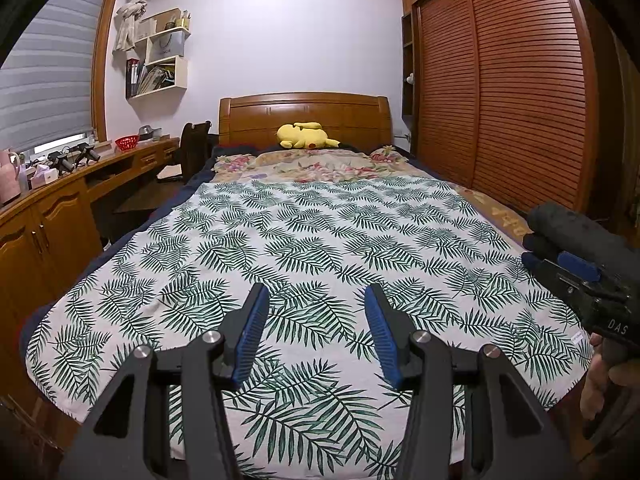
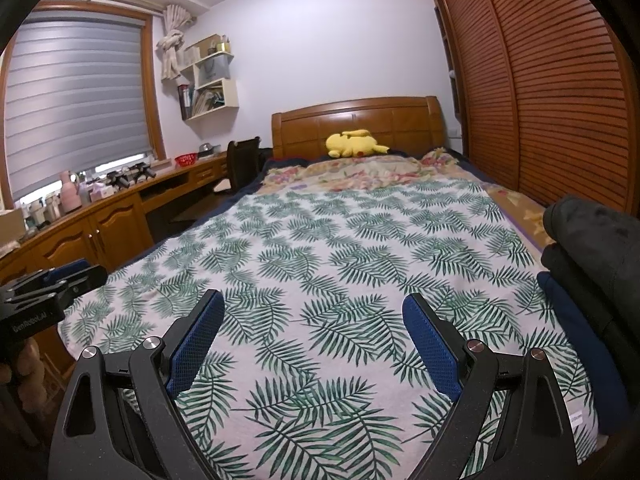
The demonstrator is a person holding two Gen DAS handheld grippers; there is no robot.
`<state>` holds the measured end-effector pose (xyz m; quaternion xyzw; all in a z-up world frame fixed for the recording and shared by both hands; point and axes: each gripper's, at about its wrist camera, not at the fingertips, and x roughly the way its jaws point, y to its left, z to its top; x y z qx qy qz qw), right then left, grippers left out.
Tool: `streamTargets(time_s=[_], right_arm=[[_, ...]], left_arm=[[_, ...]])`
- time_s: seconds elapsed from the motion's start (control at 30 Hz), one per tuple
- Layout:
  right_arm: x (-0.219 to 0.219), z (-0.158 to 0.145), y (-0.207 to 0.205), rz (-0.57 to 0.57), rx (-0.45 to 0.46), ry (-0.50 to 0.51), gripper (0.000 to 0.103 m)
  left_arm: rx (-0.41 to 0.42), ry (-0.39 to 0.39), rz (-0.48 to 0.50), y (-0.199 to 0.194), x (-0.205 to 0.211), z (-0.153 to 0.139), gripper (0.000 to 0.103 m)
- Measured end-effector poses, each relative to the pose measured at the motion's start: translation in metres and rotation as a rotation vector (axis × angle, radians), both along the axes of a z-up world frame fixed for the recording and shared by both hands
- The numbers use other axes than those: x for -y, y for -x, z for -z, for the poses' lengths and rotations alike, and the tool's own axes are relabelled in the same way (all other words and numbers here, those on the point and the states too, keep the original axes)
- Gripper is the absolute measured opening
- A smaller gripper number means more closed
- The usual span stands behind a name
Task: Fold large clothes
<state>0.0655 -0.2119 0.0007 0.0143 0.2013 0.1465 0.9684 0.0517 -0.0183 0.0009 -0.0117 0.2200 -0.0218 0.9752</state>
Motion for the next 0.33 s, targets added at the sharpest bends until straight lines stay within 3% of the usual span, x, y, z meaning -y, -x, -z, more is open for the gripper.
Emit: streamTargets(time_s=[0.33], right_arm=[[-0.0006, -0.0013, 0.0012, -0.001, -0.001, -0.001, 0.092]], left_arm=[[0.0, 0.0, 0.001, 0.0003, 0.0006, 0.0001, 0.049]])
